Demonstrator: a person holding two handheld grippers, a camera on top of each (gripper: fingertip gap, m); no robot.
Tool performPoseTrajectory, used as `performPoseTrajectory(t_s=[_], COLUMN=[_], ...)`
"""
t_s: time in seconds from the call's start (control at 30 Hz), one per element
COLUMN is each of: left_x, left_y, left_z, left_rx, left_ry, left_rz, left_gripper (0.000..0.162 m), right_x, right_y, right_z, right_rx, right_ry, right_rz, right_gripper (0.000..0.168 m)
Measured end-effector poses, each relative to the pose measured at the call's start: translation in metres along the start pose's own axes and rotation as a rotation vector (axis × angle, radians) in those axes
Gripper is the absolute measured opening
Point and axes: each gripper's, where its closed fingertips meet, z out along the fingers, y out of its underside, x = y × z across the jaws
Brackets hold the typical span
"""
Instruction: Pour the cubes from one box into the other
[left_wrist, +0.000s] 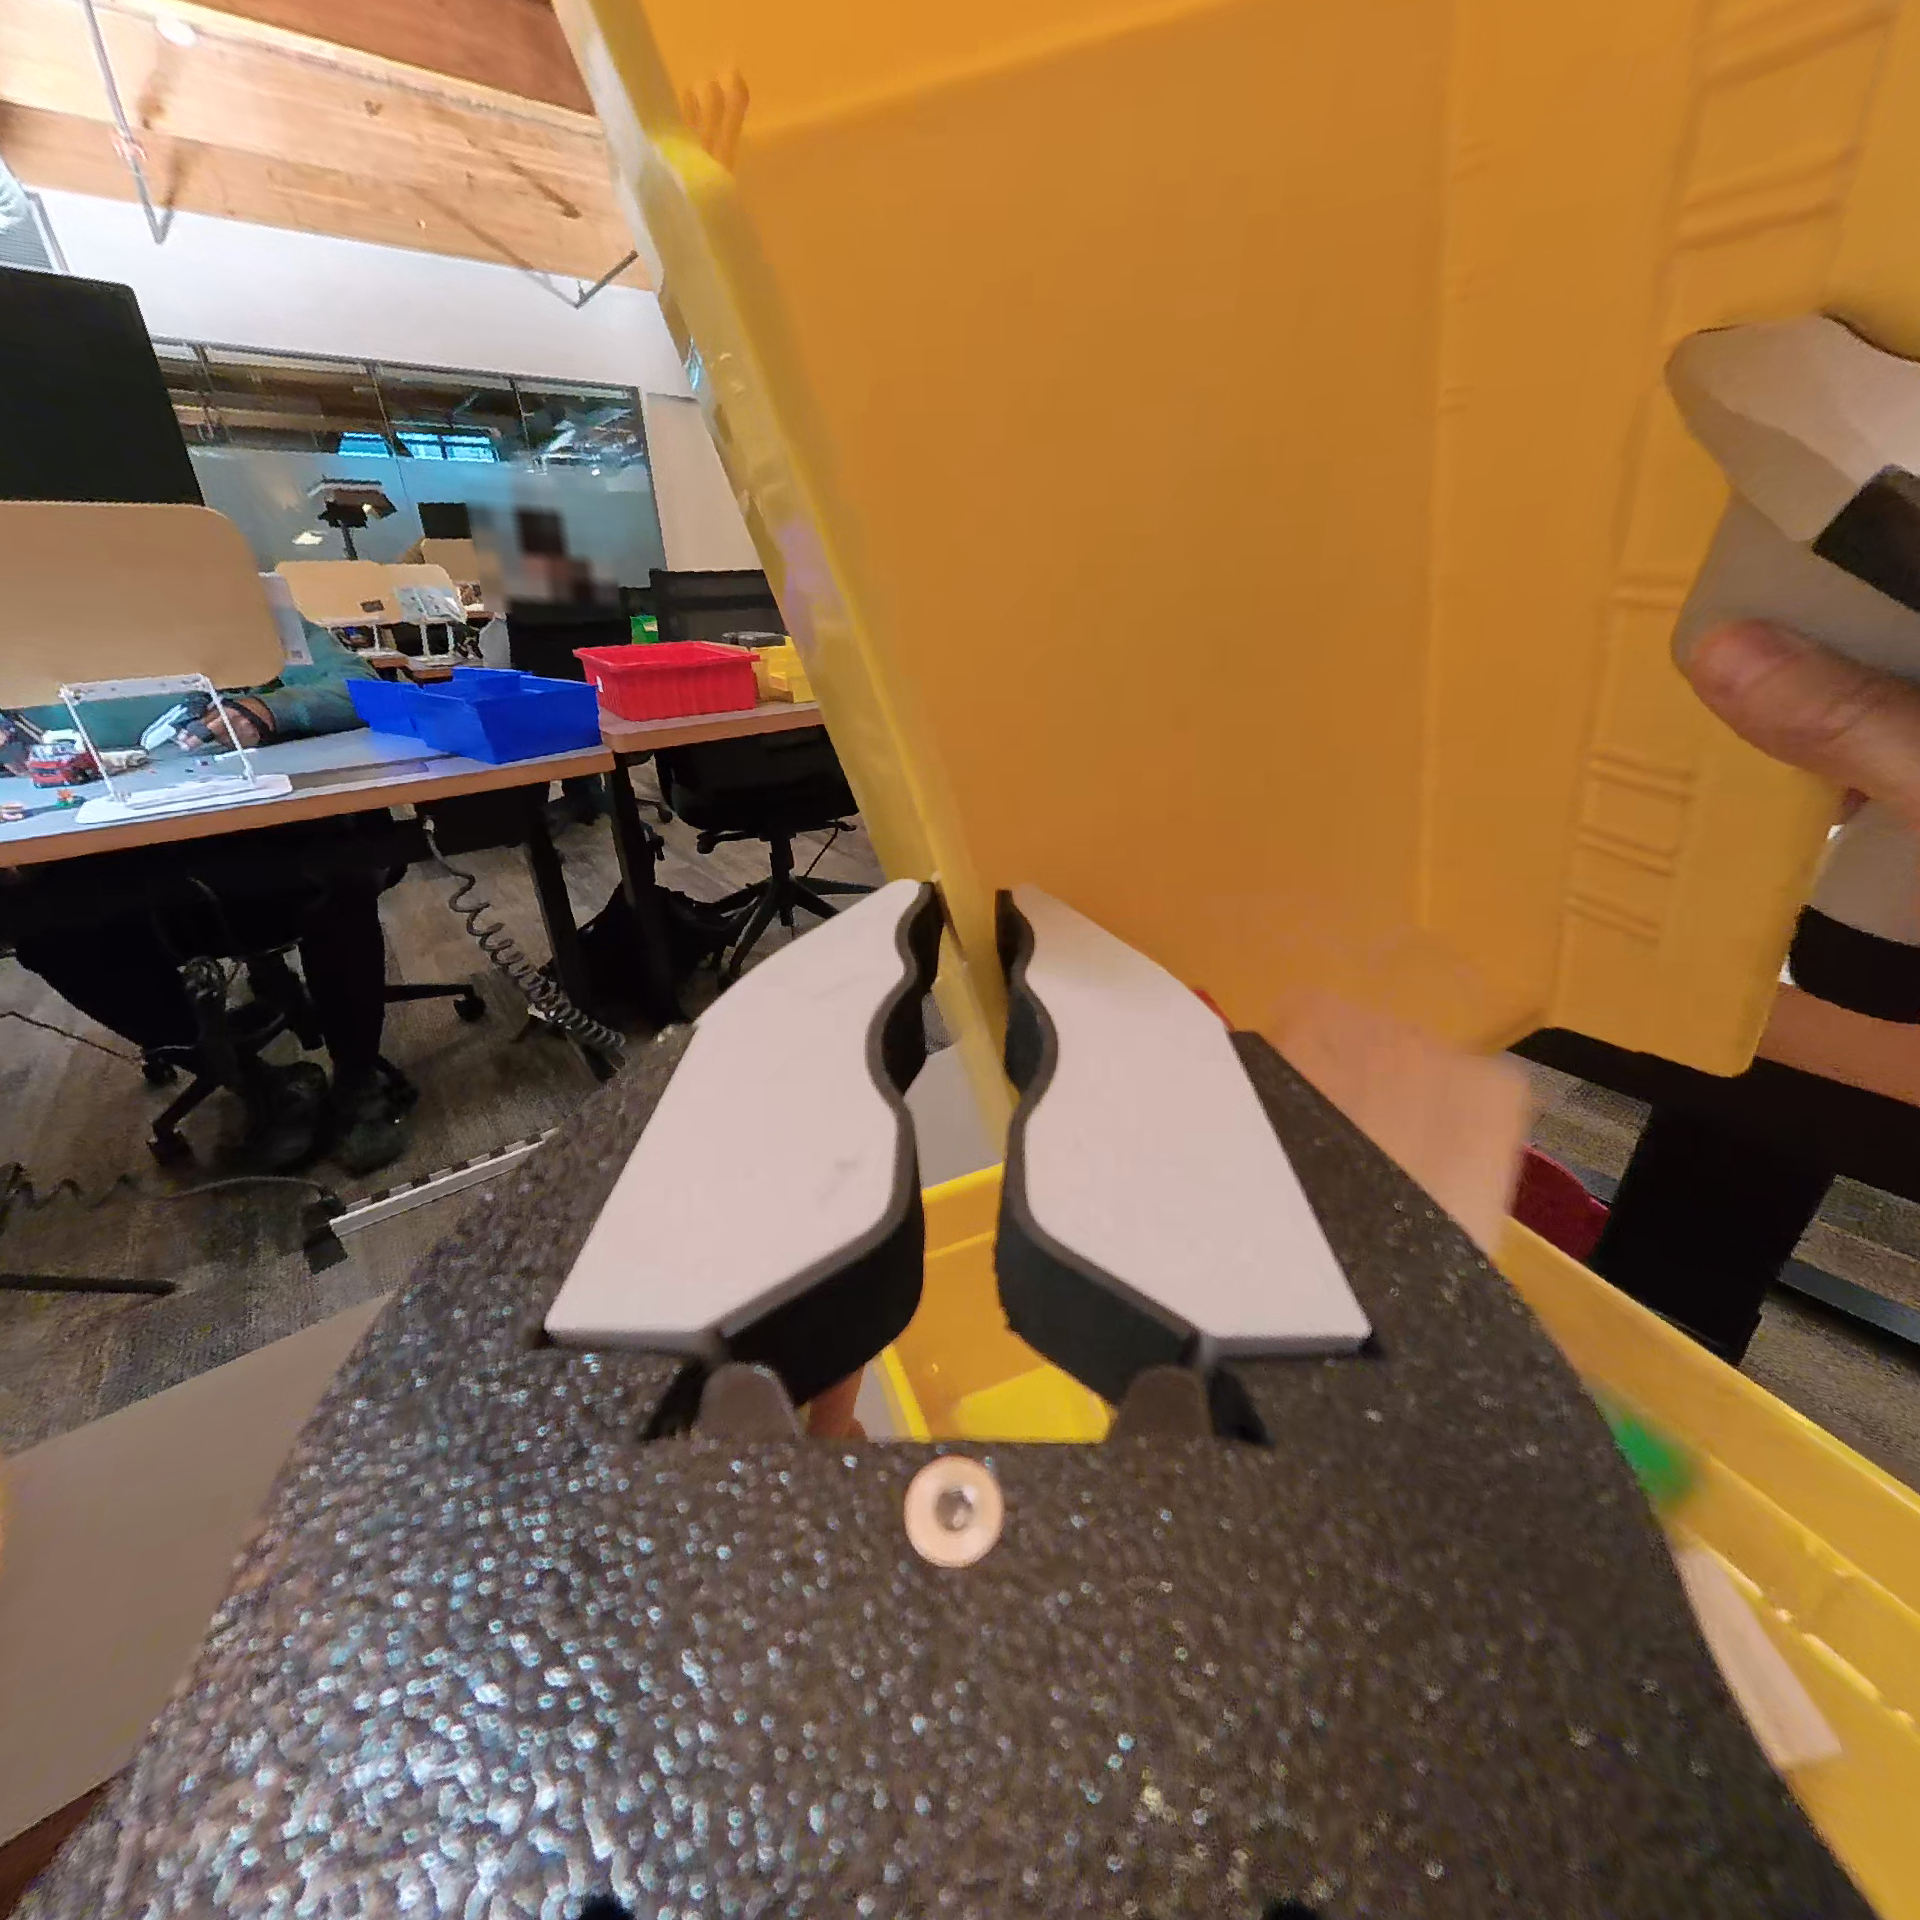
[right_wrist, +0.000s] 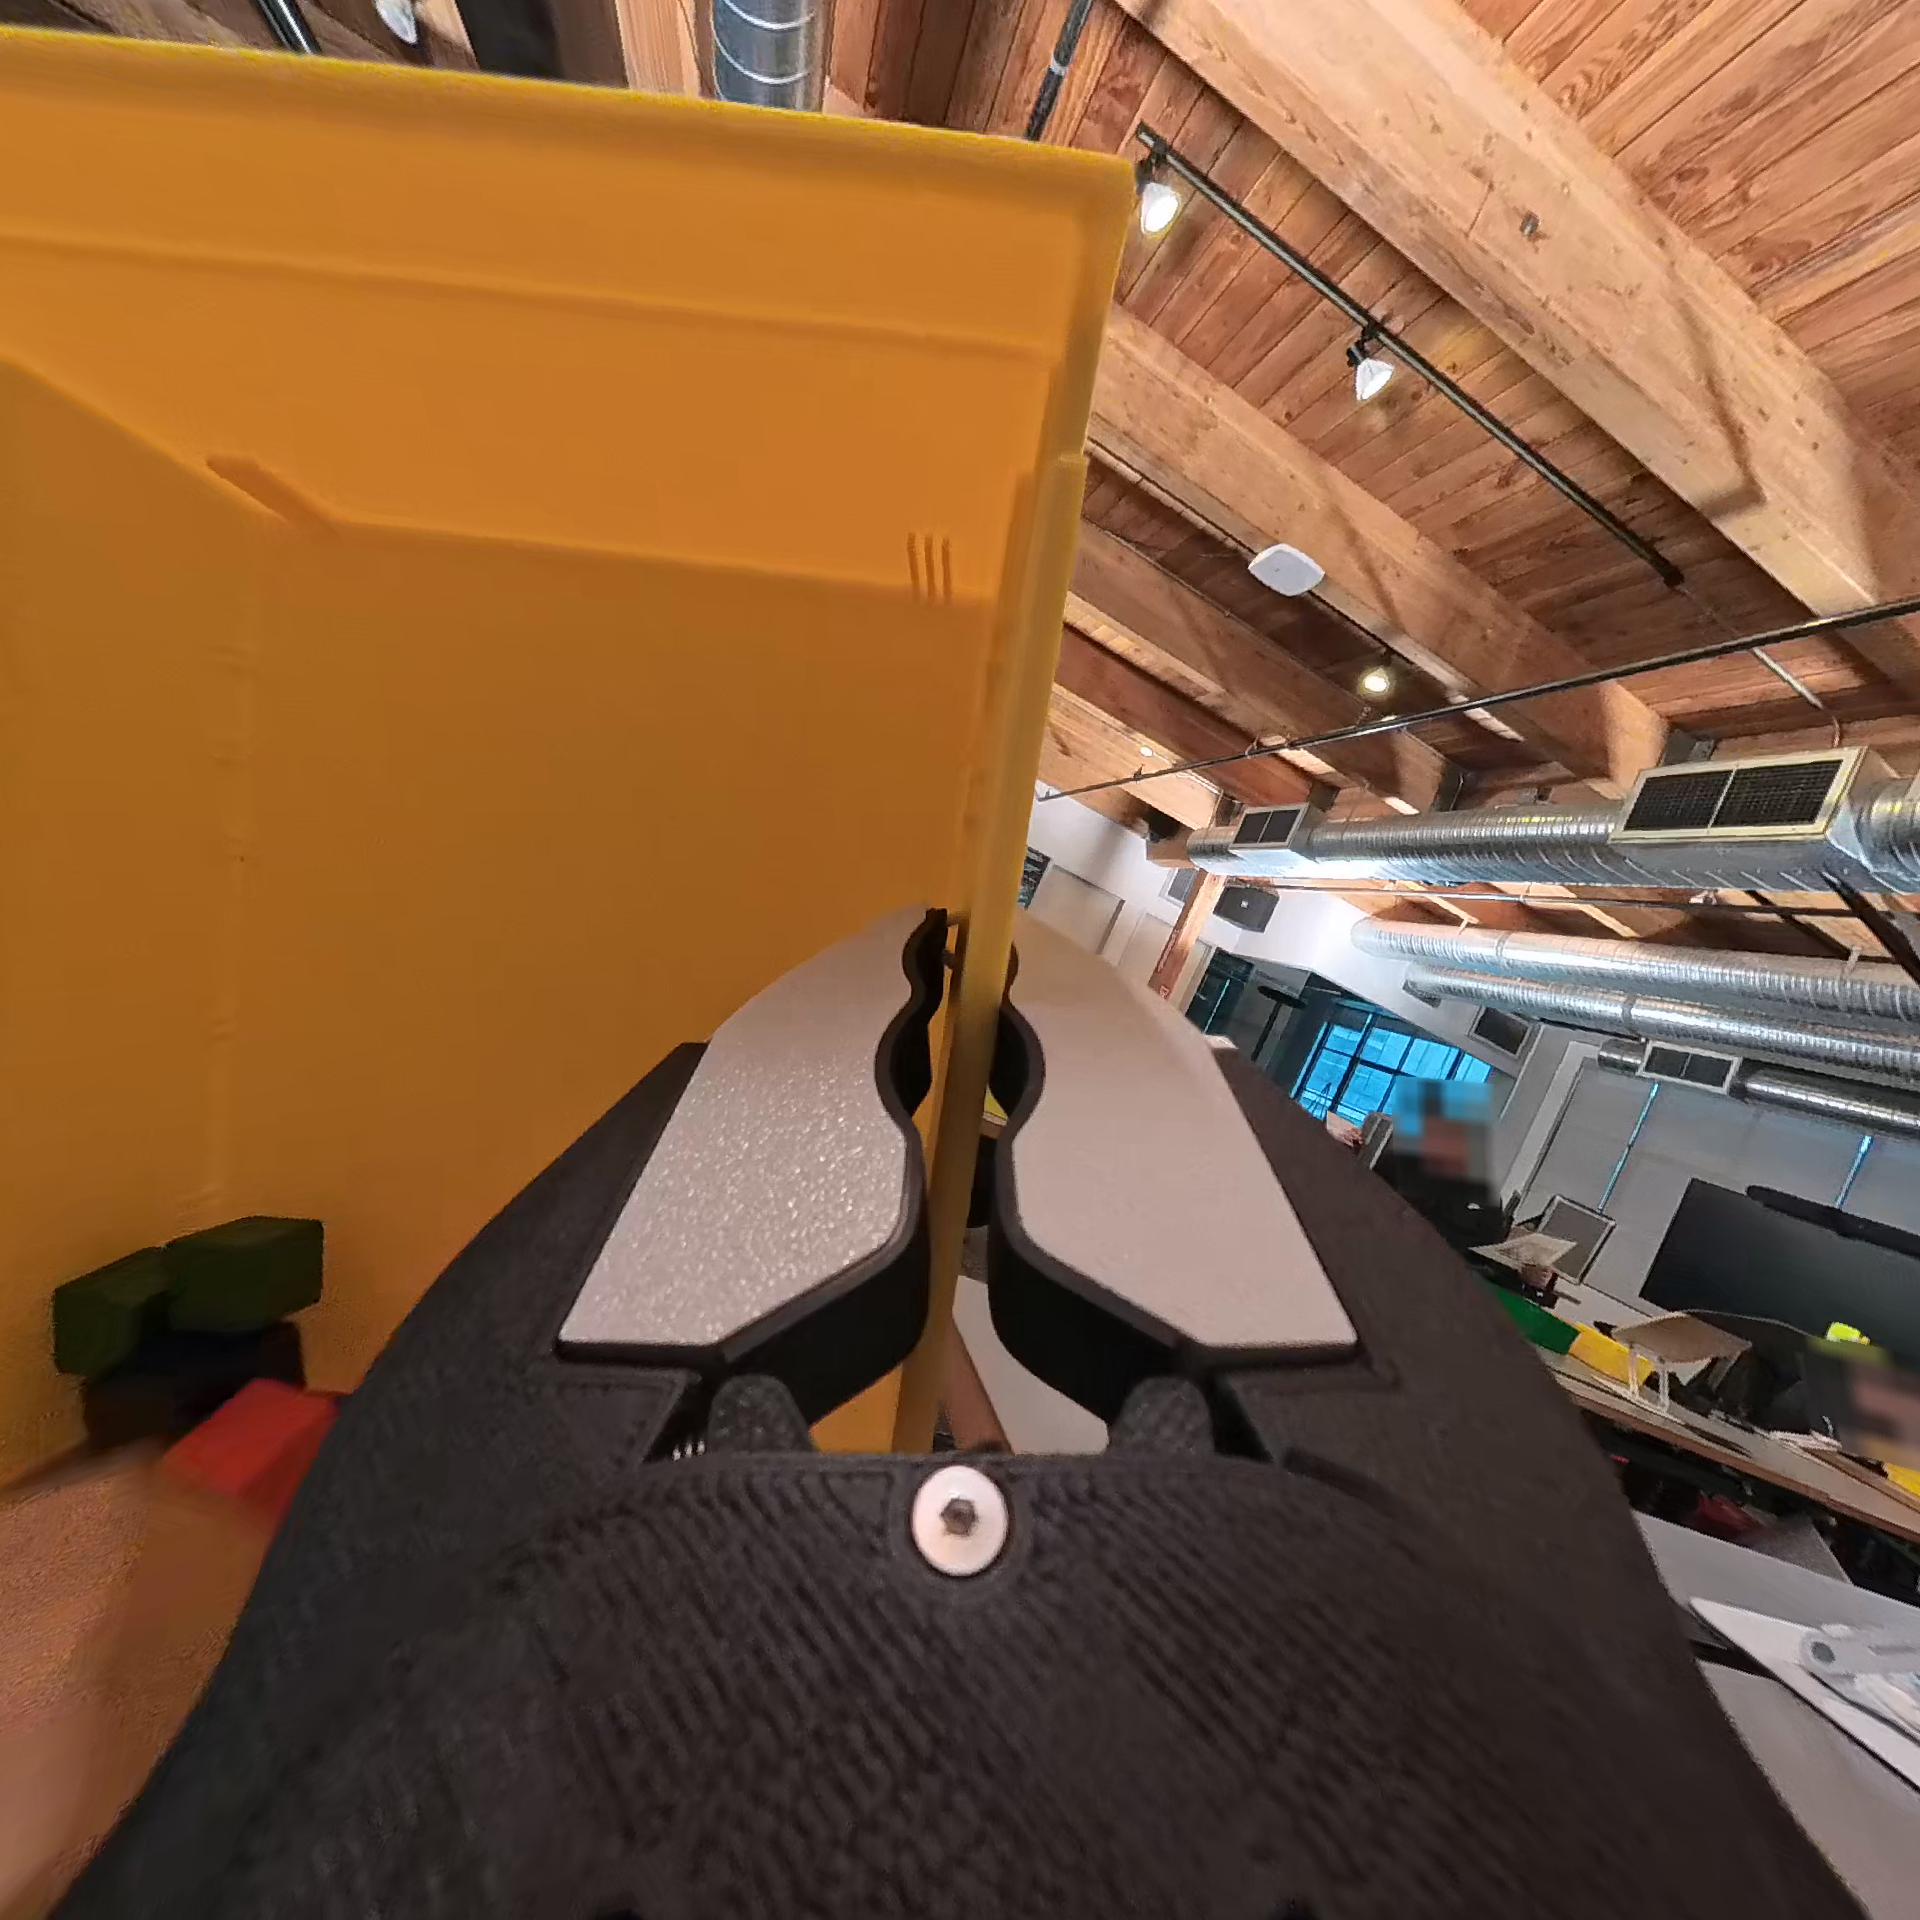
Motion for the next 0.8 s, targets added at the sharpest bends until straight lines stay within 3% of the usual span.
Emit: performPoseTrajectory(t_s=[0.4, 0.8], left_x=[0.001, 0.007], left_y=[-0.003, -0.022], left_z=[-0.001, -0.011], left_rx=[-0.006, 0.120], left_ry=[0.010, 0.035], left_rz=[0.013, 0.082], left_gripper=[0.010, 0.009], right_x=[0.002, 0.011], right_y=[0.001, -0.018], right_z=[-0.003, -0.023], right_rx=[-0.001, 0.088], right_ry=[0.014, 0.114], right_rz=[0.010, 0.015], right_gripper=[0.006, 0.006])
